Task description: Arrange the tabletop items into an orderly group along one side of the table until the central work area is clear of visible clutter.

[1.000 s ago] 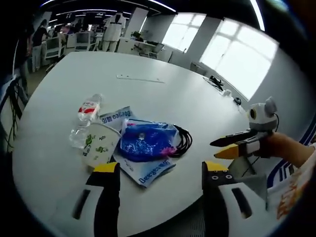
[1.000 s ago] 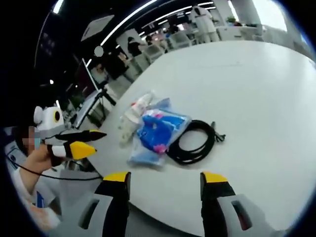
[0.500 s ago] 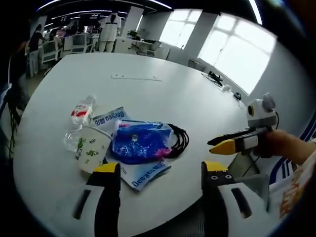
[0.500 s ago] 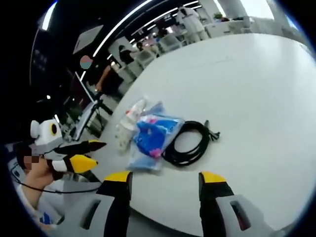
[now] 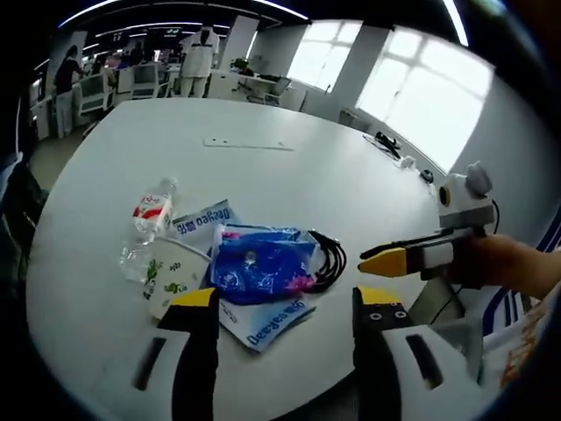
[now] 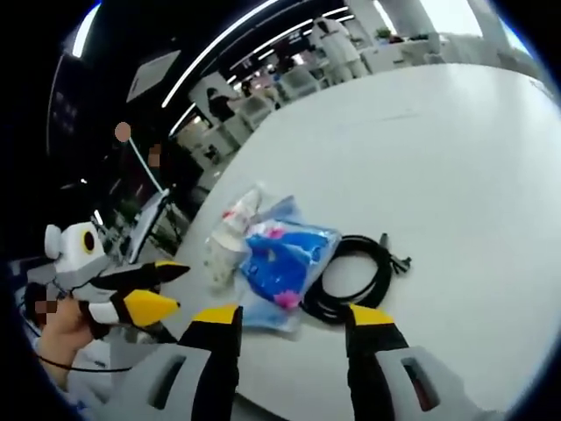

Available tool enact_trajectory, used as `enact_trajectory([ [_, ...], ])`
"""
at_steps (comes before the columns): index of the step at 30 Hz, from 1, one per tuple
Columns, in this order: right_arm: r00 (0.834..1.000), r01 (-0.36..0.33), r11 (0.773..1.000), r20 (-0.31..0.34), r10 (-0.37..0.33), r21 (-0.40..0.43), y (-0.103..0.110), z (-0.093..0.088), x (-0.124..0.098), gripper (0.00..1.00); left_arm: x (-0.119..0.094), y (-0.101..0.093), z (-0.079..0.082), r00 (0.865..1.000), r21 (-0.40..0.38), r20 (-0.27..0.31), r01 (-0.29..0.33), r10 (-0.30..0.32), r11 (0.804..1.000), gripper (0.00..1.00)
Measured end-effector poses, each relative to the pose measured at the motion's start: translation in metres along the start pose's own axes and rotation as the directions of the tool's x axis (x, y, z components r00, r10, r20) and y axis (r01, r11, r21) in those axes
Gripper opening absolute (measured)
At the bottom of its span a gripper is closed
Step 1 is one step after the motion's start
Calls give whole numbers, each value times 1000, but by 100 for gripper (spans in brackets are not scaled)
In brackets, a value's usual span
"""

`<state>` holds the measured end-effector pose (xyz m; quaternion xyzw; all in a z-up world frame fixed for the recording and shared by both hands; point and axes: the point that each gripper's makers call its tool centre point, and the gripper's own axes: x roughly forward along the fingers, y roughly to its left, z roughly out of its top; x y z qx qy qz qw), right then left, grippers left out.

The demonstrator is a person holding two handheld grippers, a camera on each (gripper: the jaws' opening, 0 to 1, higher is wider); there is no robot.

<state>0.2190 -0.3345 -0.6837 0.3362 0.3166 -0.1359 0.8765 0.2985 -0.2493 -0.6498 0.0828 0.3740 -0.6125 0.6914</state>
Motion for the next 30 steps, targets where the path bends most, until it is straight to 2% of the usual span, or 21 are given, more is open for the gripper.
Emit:
enact_trajectory([
  [3,1000,14,999,-20,-15,-44,2,0,6,46,-3,2,-3,1000,-13,5,-10,10,1000,59],
  [8,999,11,999,-40,-13,-32,5,1,22,46,-6,5,-7,1000,-46,14,-17,17,999,59],
  [12,998,30,998,-60,-34,-63,5,0,34,46,-7,8,-9,1000,-64,21,-20,22,998,59],
  [16,998,30,999,-52,-31,-29,8,5,46,43,-6,13,-13,1000,-74,9,-29,30,997,58],
  [18,997,42,998,-65,-45,-45,4,3,54,38,-6,14,-14,999,-94,16,-33,35,995,58],
  [19,994,66,994,-82,-73,-88,-4,0,58,36,-6,14,-15,999,-114,28,-35,39,993,58],
  [20,991,87,992,-93,-95,-89,-10,-3,60,35,-7,12,-14,999,-128,36,-34,39,991,58],
  [21,987,108,992,-110,-115,-71,-15,-8,62,35,-7,10,-16,999,-139,40,-31,37,990,58],
  [23,990,103,994,-96,-105,-33,-17,-8,63,34,-7,5,-21,999,-152,38,-22,28,988,58],
  [25,993,86,996,-77,-87,-13,-15,-8,64,27,-7,2,-26,999,-155,33,-21,27,988,58],
  [27,995,83,995,-44,-85,-45,-16,-4,66,17,-8,2,-34,999,-163,24,-24,28,986,58],
  [30,994,89,994,-58,-93,-61,-17,-9,69,3,-11,8,-43,999,-195,14,-35,38,980,58],
])
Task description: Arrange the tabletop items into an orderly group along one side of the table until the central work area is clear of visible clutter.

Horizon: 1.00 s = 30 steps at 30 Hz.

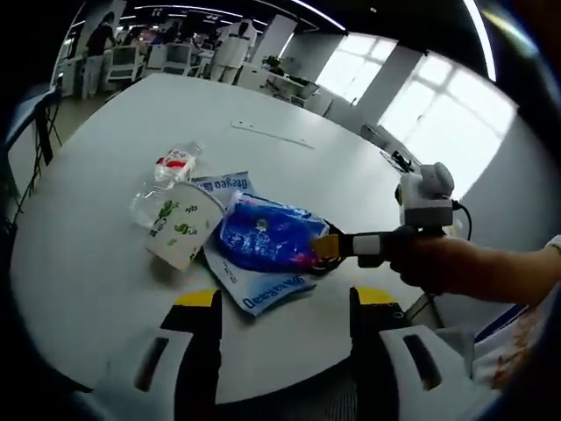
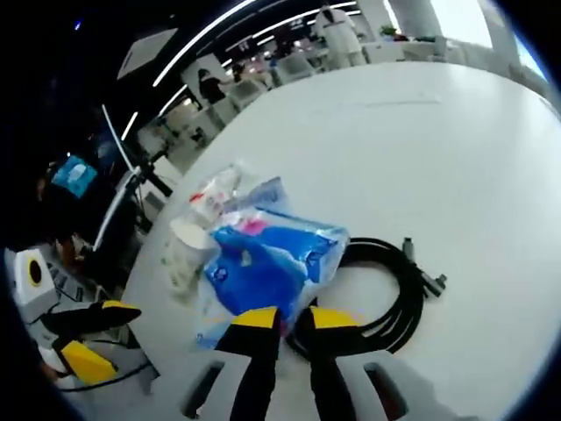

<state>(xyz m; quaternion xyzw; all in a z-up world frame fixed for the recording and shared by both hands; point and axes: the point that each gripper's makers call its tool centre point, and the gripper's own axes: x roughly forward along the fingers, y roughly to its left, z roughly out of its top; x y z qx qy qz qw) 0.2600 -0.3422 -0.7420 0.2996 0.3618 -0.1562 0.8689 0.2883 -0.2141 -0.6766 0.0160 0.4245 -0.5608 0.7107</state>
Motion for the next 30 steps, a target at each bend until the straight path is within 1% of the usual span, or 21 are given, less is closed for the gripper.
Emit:
enact_trajectory([
  [4,1000,12,1000,6,-12,-5,-2,-2,0,0,-4,6,-3,1000,-15,-1,-12,12,1000,57],
  [8,1000,-5,999,25,4,33,-3,-2,-5,0,-4,8,1,1000,-19,12,-16,16,1000,57],
  [10,999,-17,998,41,14,62,-3,-3,-10,0,-2,7,3,1000,-16,20,-15,15,1000,57],
  [11,998,-41,994,59,35,98,-2,-2,-13,0,0,7,4,1000,-13,23,-17,17,1000,57],
  [13,996,-64,989,65,56,132,-1,-6,-21,0,3,6,5,1000,-10,24,-18,18,1000,57],
  [16,995,-76,988,79,66,134,-4,-10,-30,0,10,6,3,1000,-16,20,-13,13,1000,57],
  [18,994,-81,988,84,70,135,-10,-14,-38,0,14,5,3,999,-31,32,-7,8,1000,56],
  [21,990,-111,972,110,89,209,-15,-15,-51,0,21,6,0,1000,-42,22,-14,15,999,54],
  [24,986,-142,966,121,118,215,-17,-16,-63,0,26,2,-1,1000,-43,12,-5,5,999,50],
  [26,983,-155,963,128,129,219,-19,-17,-71,0,29,-11,-2,999,-32,0,35,-35,999,47],
  [28,980,-167,960,141,137,225,-22,-16,-79,0,32,-21,-5,997,-11,-25,70,-71,997,39],
  [29,979,-171,958,145,140,230,-23,-16,-82,0,34,-25,-7,996,-5,-38,86,-86,996,33],
  [30,978,-175,957,149,143,232,-25,-17,-86,0,36,-31,-8,994,-2,-45,101,-101,995,28],
])
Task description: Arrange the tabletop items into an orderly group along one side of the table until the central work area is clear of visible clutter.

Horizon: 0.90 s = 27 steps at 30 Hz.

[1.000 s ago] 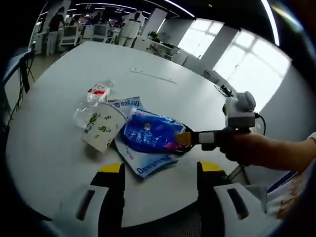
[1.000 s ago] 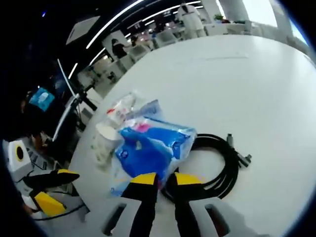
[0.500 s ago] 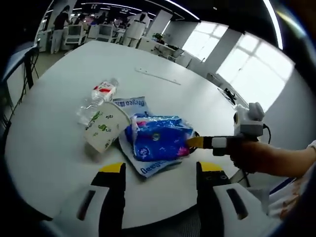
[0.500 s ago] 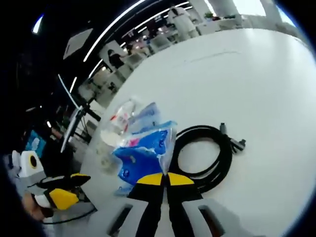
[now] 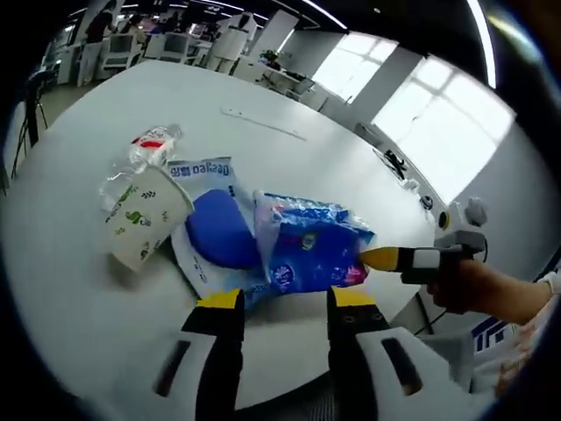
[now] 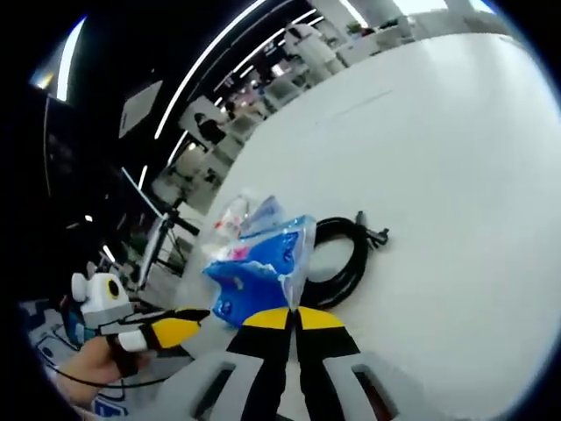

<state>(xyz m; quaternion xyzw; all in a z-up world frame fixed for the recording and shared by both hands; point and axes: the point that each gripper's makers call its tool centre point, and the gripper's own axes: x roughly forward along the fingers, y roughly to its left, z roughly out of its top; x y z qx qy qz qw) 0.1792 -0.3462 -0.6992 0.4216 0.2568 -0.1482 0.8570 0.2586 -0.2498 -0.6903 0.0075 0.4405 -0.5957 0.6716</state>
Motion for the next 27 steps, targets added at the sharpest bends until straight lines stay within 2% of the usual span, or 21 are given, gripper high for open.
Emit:
enact_trajectory([
  [1,1000,-2,1000,1,2,-1,-1,0,-3,0,2,-3,0,1000,3,-1,6,-6,1000,25],
  [5,1000,2,1000,7,-2,-13,-12,1,-14,0,11,-18,0,999,-14,18,26,-26,1000,25],
  [8,1000,9,1000,9,-9,11,-25,1,-23,0,17,-31,1,998,-39,38,50,-49,998,17],
  [10,1000,14,1000,14,-15,19,-34,2,-29,0,24,-36,-1,999,-51,28,42,-41,998,10],
  [13,1000,22,999,21,-23,37,-46,3,-37,0,33,-45,-7,999,-47,1,48,-48,998,9],
  [19,1000,24,998,15,-25,54,-63,1,-45,0,51,-68,-8,996,-36,-23,88,-88,996,1],
  [23,999,17,998,29,-18,62,-69,8,-48,0,62,-79,-6,993,-22,-39,107,-108,994,0],
  [27,998,13,996,59,-18,86,-81,25,-53,0,69,-85,-1,993,-30,-35,110,-111,993,0],
])
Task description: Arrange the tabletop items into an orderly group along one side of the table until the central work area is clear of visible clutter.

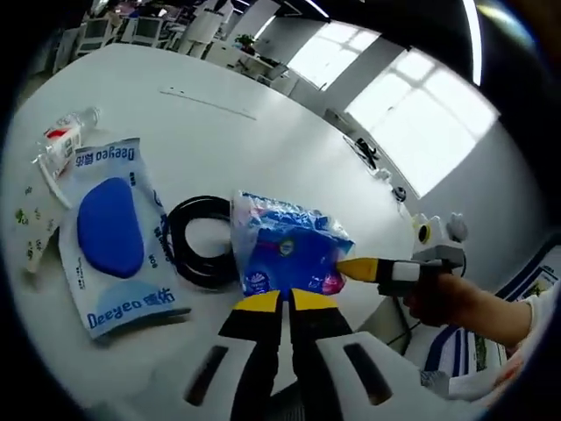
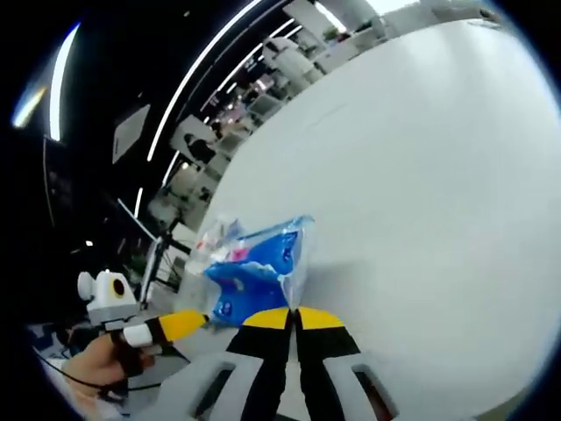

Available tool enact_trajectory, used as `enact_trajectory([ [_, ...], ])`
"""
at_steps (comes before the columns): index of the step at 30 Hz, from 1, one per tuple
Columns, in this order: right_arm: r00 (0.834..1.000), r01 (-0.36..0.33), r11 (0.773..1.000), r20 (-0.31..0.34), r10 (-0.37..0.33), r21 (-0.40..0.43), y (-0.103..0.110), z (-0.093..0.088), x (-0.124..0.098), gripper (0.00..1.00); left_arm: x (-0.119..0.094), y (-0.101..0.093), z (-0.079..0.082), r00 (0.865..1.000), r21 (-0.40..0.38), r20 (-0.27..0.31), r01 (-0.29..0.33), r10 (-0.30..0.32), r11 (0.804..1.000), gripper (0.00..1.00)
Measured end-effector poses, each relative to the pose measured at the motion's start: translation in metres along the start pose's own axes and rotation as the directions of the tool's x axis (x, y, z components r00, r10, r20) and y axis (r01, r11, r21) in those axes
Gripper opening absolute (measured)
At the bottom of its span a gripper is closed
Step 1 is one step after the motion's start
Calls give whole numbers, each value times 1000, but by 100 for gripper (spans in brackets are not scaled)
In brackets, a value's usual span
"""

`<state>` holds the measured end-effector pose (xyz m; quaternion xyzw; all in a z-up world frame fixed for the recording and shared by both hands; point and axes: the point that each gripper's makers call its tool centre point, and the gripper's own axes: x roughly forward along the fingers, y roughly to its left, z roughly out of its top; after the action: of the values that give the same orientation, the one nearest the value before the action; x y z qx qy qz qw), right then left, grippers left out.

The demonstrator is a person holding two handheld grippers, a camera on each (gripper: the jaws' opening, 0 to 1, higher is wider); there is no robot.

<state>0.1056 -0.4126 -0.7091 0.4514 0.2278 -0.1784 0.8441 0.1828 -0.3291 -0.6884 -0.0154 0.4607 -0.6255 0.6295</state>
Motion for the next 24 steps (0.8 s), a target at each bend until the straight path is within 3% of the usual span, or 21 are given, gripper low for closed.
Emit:
enact_trajectory([
  [9,1000,23,999,22,-22,-31,-30,44,-5,0,-2,2,11,999,-25,40,-21,22,999,0],
  [15,999,44,998,5,-44,-52,-47,64,7,0,-12,5,5,998,13,40,-43,42,999,0],
  [24,999,50,995,-17,-52,-82,-50,96,37,0,-37,12,-10,997,60,42,-65,62,996,2],
])
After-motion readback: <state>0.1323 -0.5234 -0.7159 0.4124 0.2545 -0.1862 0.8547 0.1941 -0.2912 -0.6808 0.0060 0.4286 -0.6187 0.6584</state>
